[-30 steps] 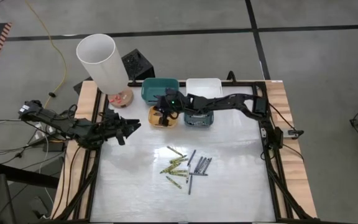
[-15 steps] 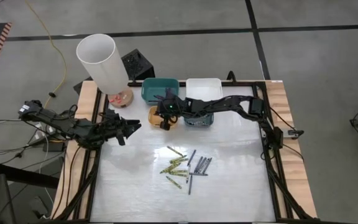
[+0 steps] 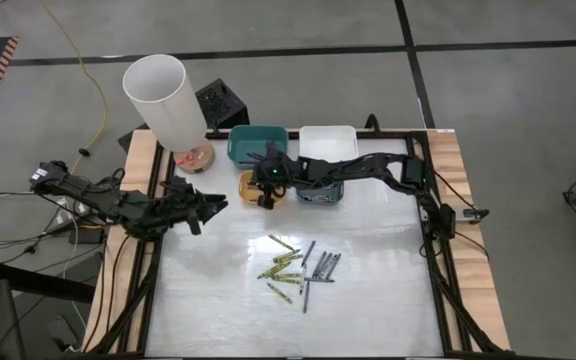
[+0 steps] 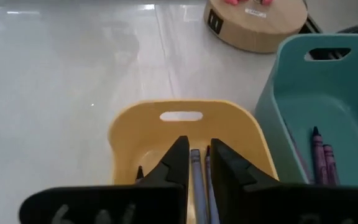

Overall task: Sort crayons
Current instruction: Put the blue crayon into the yellow bin

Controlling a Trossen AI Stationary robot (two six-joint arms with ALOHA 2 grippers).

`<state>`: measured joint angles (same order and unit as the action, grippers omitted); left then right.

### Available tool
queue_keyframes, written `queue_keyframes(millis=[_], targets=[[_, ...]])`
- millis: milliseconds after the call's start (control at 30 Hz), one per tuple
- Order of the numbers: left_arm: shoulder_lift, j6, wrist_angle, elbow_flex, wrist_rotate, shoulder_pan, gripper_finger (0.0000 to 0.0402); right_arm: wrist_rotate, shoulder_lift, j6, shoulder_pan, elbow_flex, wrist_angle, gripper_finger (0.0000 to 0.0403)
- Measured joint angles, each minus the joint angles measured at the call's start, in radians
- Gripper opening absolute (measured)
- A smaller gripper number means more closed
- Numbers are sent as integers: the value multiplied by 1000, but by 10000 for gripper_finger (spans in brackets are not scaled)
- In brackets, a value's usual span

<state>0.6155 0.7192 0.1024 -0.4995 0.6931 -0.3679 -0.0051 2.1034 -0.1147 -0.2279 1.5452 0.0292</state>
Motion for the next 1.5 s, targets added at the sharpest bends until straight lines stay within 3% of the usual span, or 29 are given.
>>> queue_keyframes(millis=[167,333,467,667,900,1033,1200,1500], targets=[[0,-4,0,0,-8,0,160,0,-64,13,2,129,-273,61],[0,-6,-31,0,-27,0,160,1,-95,141,22,335,-743,61],[0,23,-85,0,-60,0,160,3,-98,453,65,458,-1140,61],[0,73,-123,0,-15,0,160,41,-96,895,214,459,-1561,61],[0,79,-122,0,16,0,160,82,-87,1339,442,389,-1509,61],[0,82,-121,0,-5,0,160,126,-85,1623,533,322,-1381,61],[-1,82,-121,0,-27,2,160,227,-84,1852,603,242,-1200,62],[0,42,-146,0,-255,85,160,251,-84,2098,619,92,-1147,66]])
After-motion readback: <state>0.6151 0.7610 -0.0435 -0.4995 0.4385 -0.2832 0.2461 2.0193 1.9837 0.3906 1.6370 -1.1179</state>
